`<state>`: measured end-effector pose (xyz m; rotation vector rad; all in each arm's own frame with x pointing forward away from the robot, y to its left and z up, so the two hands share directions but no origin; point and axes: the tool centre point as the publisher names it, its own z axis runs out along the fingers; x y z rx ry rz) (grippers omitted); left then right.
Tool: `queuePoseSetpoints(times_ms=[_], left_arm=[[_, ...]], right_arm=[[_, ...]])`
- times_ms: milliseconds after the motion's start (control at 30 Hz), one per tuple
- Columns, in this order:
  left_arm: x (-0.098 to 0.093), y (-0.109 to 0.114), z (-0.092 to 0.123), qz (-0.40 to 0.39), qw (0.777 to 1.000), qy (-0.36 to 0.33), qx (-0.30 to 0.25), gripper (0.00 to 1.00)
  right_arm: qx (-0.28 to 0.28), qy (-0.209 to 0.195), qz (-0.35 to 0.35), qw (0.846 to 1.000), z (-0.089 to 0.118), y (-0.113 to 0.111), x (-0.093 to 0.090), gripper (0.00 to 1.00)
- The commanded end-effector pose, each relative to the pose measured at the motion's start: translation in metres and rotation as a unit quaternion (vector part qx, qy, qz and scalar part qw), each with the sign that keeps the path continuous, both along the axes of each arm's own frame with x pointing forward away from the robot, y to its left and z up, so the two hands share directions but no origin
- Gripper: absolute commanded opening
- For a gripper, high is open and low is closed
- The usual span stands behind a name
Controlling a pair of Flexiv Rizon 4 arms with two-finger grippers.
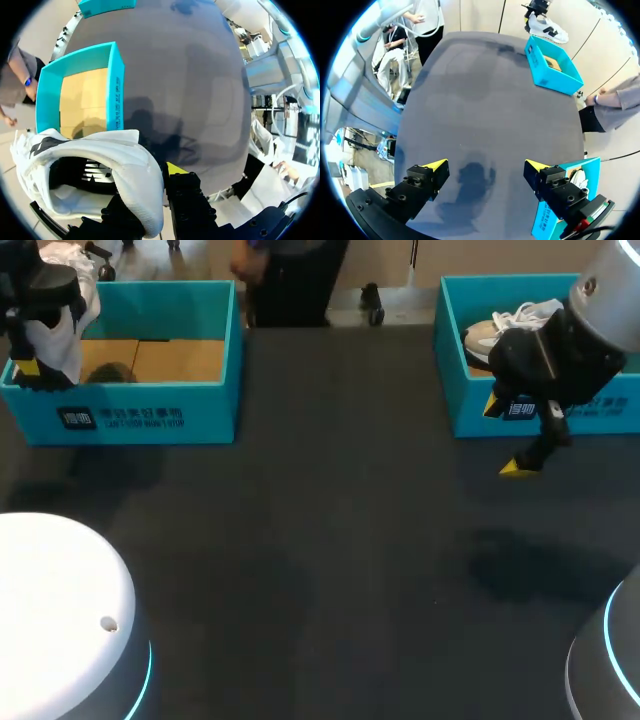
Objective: Take the shoe out of the shoebox, open the shoe tongue, remove and reinsert the insole, then place the shoe into the shoebox
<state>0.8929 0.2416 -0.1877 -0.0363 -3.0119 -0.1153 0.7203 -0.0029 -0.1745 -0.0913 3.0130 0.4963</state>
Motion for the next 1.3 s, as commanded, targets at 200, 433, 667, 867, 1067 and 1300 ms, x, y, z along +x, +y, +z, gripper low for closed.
queuePoseSetpoints(times_ms=[200,433,667,867,1067,1300], left_arm=[[0.013,0.021,-0.001,-0.003,1.0,-0.002,0.004,0.0],[0.013,0.021,-0.001,-0.003,1.0,-0.002,0.004,0.0],[0.013,0.021,-0.001,-0.003,1.0,-0.002,0.004,0.0],[0.013,0.021,-0.001,-0.003,1.0,-0.002,0.004,0.0],[0.017,0.026,-0.001,0.001,1.0,-0.005,0.012,0.0],[0.031,0.044,-0.001,-0.026,0.999,-0.007,0.02,0.0]], right_arm=[[-0.001,0.001,0.0,1.0,-0.001,0.001,0.001,1.0],[-0.001,0.001,0.0,1.0,-0.001,0.001,0.001,1.0],[-0.001,0.001,0.0,1.0,-0.001,0.001,0.001,1.0],[-0.001,0.001,0.0,1.0,-0.001,0.001,0.001,1.0],[-0.001,0.001,0.0,1.0,-0.001,0.001,0.001,1.0],[-0.001,0.001,0.0,1.0,-0.001,0.001,0.001,1.0]])
